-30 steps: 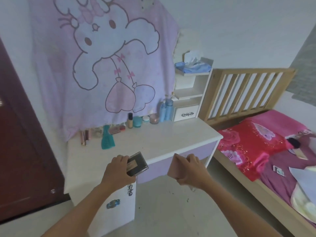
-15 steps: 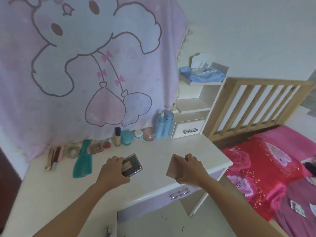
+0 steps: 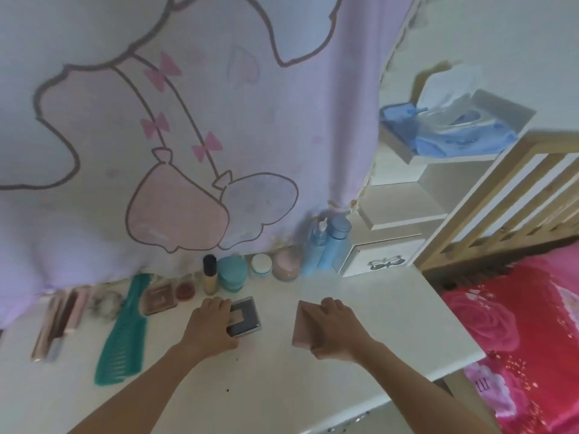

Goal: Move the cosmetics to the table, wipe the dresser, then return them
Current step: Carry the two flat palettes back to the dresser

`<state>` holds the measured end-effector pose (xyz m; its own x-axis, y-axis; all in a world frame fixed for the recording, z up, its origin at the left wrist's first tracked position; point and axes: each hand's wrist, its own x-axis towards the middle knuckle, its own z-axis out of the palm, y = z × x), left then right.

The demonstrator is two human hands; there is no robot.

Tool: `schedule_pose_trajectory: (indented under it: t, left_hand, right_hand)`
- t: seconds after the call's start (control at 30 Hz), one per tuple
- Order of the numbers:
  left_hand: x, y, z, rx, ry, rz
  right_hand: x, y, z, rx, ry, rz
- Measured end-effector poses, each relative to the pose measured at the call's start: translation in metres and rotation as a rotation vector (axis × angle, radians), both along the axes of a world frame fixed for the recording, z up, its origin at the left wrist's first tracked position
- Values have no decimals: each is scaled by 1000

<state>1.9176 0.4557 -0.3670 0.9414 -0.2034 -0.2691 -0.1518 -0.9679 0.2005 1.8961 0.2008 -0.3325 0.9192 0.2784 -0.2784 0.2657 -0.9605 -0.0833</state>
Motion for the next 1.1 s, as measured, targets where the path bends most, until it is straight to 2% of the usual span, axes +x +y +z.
schedule_pose_trajectory:
  t: [0.37, 0.57, 1.1]
  left_hand:
    - [24, -8, -20, 102, 102, 192]
    - [26, -12, -26, 96, 117, 313]
    - [6, -20, -14, 89, 85, 417]
  right_hand:
    - [104, 27, -44, -44, 134, 464]
    - [113, 34, -55, -21, 164, 554]
    - [118, 40, -45, -23, 94, 621]
